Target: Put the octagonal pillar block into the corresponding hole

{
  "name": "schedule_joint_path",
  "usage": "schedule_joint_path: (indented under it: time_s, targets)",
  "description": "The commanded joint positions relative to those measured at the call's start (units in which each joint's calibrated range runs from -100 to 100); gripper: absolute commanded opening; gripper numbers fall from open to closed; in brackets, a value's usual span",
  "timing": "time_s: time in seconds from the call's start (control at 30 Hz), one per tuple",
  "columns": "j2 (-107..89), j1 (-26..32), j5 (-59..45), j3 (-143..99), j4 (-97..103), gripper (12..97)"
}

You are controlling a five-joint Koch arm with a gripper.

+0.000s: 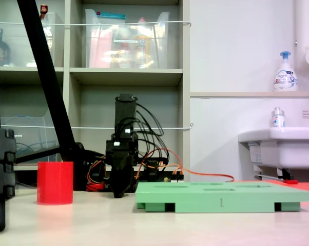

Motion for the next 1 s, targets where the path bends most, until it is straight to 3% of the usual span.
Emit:
schedule_joint_path:
  time_s: [0.0, 0.83, 0.97]
  targets:
    - [-0.4, 0.2, 0.0, -1.4, -5.0, 49.4]
    - [-0.4, -0.6, 0.2, -1.4, -5.0, 49.3]
    - [-0.4, -2.9, 8.5, -1.4, -2.9, 50.9]
